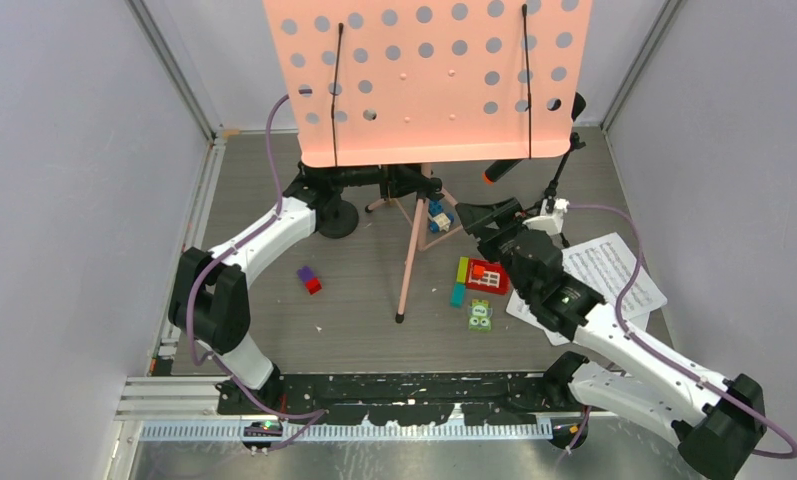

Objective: Pack up the instrument practice props

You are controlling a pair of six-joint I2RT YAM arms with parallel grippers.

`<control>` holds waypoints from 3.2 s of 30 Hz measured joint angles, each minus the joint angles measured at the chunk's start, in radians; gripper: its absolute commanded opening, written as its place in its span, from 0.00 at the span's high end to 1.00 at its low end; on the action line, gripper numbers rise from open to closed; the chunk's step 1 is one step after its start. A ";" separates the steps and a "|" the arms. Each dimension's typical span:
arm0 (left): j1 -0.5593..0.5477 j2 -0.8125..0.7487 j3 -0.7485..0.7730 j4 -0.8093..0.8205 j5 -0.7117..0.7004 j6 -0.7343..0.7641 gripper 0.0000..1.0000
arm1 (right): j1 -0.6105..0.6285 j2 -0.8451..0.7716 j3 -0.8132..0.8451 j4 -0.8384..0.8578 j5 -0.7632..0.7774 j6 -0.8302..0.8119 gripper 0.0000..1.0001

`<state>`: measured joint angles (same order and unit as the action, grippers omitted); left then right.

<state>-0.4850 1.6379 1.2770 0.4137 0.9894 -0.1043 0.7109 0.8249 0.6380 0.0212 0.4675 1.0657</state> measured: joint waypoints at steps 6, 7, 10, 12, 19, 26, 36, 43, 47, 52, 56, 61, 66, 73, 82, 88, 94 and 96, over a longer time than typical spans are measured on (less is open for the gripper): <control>0.000 0.000 0.000 0.000 0.000 0.000 1.00 | -0.064 0.124 -0.042 0.176 -0.151 0.355 0.21; 0.000 0.000 0.000 0.000 0.000 0.000 1.00 | -0.080 0.140 -0.045 0.197 -0.166 0.384 0.22; 0.000 0.000 0.000 0.000 0.000 0.000 1.00 | -0.112 0.195 -0.048 0.274 -0.219 0.476 0.29; 0.000 0.000 0.000 0.000 0.000 0.000 1.00 | -0.130 0.223 -0.047 0.329 -0.250 0.526 0.34; 0.000 0.000 0.000 0.000 0.000 0.000 1.00 | -0.156 0.271 -0.047 0.421 -0.327 0.596 0.43; 0.000 0.000 0.000 0.000 0.000 0.000 1.00 | -0.157 0.278 -0.047 0.450 -0.370 0.612 0.55; 0.000 0.000 0.000 0.000 0.001 0.000 1.00 | -0.157 0.324 -0.043 0.514 -0.433 0.616 0.76; 0.000 0.000 0.000 0.000 0.001 0.000 1.00 | -0.157 0.327 -0.042 0.529 -0.443 0.615 0.88; 0.000 0.000 0.000 0.000 0.002 0.000 1.00 | -0.160 0.328 -0.042 0.529 -0.454 0.606 1.00; 0.003 0.002 0.002 0.000 0.002 0.000 1.00 | -0.171 0.336 -0.021 0.521 -0.481 0.489 1.00; 0.011 0.006 0.008 -0.002 0.007 0.000 1.00 | -0.179 0.343 0.037 0.481 -0.512 0.211 1.00; 0.013 0.008 0.011 -0.005 0.011 0.000 1.00 | -0.185 0.343 0.094 0.449 -0.586 -0.225 0.99; 0.013 0.011 0.014 -0.005 0.019 -0.003 1.00 | -0.184 0.330 0.099 0.487 -0.694 -0.701 0.94; -0.002 0.011 0.016 -0.010 0.083 -0.018 1.00 | -0.106 0.234 0.096 0.348 -0.783 -1.464 0.86; -0.015 0.011 0.018 -0.015 0.120 -0.019 1.00 | 0.107 0.170 0.117 0.088 -0.537 -2.267 0.81; -0.016 0.011 0.018 -0.014 0.108 -0.018 1.00 | 0.188 0.171 0.061 0.116 -0.454 -2.315 0.52; -0.016 0.011 0.018 -0.015 0.092 -0.018 1.00 | 0.206 0.125 0.040 0.212 -0.438 -1.936 0.12; -0.016 0.011 0.018 -0.015 0.091 -0.018 1.00 | 0.206 0.065 0.011 0.295 -0.408 -1.789 0.06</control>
<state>-0.5011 1.6493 1.2953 0.3985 1.0805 -0.1226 0.9169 0.8898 0.6495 0.3164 0.0593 -0.7231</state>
